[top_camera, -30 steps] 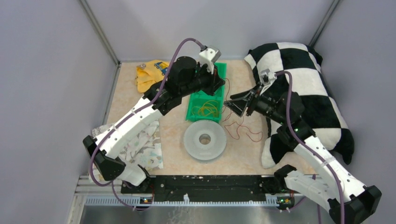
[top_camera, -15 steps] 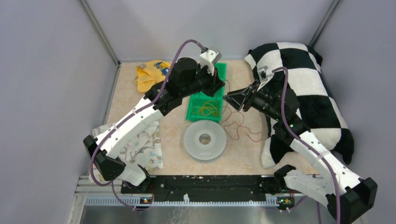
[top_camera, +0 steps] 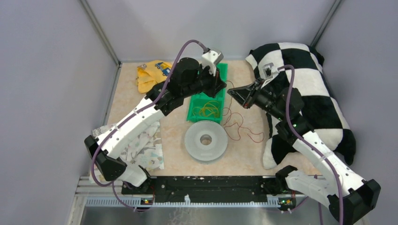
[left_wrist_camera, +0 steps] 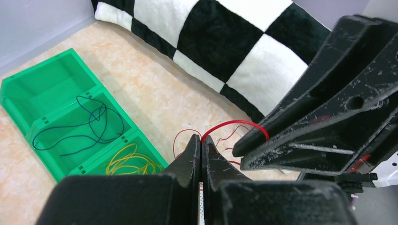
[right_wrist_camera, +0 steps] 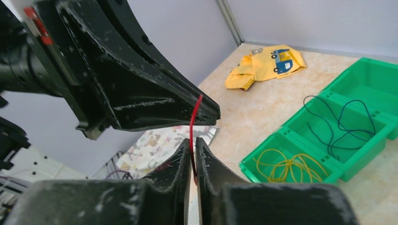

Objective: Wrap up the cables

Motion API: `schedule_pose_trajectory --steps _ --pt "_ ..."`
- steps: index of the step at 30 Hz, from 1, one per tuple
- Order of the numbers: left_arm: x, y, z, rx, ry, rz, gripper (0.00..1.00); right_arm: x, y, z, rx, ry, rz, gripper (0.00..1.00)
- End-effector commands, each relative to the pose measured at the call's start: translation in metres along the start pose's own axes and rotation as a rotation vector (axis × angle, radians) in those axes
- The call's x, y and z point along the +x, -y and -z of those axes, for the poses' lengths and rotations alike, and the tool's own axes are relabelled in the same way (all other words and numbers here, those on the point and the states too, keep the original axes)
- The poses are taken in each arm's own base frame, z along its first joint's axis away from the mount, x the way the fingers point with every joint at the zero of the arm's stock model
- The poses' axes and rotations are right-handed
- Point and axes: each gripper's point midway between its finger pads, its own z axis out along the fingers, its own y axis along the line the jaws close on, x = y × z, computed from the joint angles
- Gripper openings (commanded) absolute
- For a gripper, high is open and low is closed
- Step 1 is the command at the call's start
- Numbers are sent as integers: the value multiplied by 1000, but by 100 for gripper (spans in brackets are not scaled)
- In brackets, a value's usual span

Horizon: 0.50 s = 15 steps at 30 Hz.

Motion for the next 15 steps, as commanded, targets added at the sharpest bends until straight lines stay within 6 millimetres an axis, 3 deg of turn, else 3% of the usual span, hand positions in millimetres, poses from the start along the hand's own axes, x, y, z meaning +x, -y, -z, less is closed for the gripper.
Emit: schedule_pose_trajectory --steps 1,3,4,7,8,9,12,15 --pt "-13 6 1 15 38 3 0 -27 -12 -2 -13 61 36 0" --pt "-13 5 1 13 44 6 0 -22 -7 0 10 49 35 0" --pt "-15 4 2 5 46 4 8 -19 -4 1 26 39 38 0" --pt "-19 2 9 -2 28 -24 79 -10 12 11 111 6 52 0" --pt "-22 0 15 -11 22 -23 91 -9 18 16 138 1 55 0" --pt "-24 -5 22 -22 17 -15 97 -11 23 23 161 4 58 0" --pt "-31 -28 53 -69 46 48 99 -16 39 49 245 9 73 0" --pt "-14 -63 83 -120 30 158 99 -13 62 75 388 -37 109 0"
